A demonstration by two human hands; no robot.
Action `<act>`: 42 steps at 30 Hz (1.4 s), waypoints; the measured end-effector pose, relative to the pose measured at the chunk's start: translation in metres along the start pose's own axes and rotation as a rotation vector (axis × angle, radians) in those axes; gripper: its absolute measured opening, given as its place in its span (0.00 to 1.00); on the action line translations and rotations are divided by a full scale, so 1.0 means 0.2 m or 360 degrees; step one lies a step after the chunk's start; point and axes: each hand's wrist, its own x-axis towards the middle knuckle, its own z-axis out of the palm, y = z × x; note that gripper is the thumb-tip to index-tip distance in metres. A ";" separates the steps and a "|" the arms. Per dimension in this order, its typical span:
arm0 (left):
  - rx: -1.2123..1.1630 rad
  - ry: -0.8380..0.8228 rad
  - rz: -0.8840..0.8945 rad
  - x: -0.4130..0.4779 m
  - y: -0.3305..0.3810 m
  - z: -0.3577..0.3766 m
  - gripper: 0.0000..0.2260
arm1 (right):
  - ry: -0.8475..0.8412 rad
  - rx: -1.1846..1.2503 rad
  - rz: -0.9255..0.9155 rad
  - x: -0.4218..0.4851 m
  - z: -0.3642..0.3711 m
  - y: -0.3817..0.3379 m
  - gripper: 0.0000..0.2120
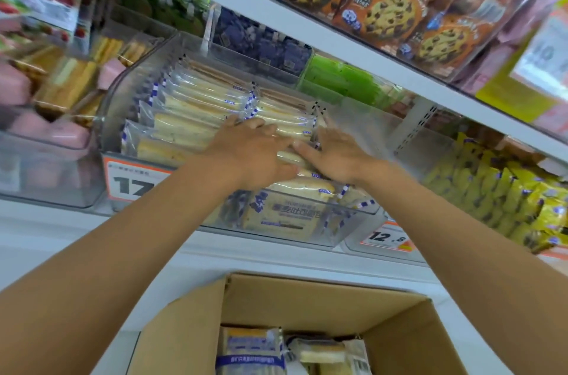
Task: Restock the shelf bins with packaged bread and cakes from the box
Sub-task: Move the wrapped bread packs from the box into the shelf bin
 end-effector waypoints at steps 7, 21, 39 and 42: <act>-0.0018 -0.0007 -0.0020 0.00 0.00 0.00 0.33 | 0.0302 0.0024 0.0074 -0.05 0.04 0.06 0.36; -0.0039 -0.0021 -0.0031 0.02 -0.02 0.03 0.35 | -0.0262 0.0262 0.0029 0.02 0.09 0.02 0.47; -0.0849 -0.0099 -0.0508 -0.76 0.63 0.44 0.05 | 0.0045 0.0755 -0.0307 -1.00 0.76 0.44 0.13; -0.1068 -0.0232 -0.0687 -0.91 0.69 0.71 0.04 | -0.0401 0.0742 -0.0234 -1.15 1.07 0.59 0.15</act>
